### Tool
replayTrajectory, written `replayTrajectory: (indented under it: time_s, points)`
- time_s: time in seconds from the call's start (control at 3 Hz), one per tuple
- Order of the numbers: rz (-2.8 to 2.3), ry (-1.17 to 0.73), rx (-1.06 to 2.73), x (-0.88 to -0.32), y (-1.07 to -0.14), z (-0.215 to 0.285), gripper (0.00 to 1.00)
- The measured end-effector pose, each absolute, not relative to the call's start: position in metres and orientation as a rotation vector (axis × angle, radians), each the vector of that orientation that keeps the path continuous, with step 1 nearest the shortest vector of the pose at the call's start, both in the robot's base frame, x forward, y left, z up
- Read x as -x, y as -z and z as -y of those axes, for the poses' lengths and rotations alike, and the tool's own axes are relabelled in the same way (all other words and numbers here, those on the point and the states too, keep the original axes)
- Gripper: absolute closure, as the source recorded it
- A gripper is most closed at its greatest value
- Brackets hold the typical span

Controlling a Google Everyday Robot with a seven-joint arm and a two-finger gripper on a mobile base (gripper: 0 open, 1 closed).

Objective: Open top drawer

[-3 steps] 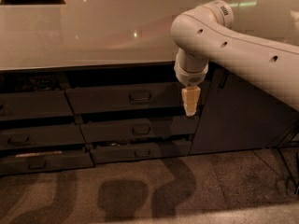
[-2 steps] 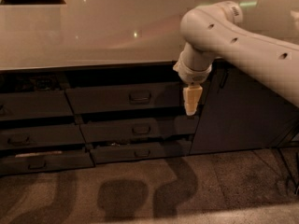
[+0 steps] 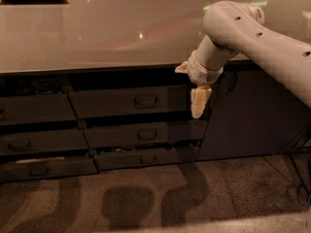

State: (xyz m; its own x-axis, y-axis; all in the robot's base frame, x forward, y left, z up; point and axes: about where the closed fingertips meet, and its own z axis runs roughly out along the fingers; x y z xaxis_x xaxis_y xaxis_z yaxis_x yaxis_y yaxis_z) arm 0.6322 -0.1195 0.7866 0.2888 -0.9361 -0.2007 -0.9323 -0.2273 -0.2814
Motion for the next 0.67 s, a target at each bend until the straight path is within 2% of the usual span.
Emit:
replayTrajectory:
  time_s: [0.67]
  points:
    - [-1.72, 0.034, 2.232, -0.651, -0.753, 0.138, 0.0]
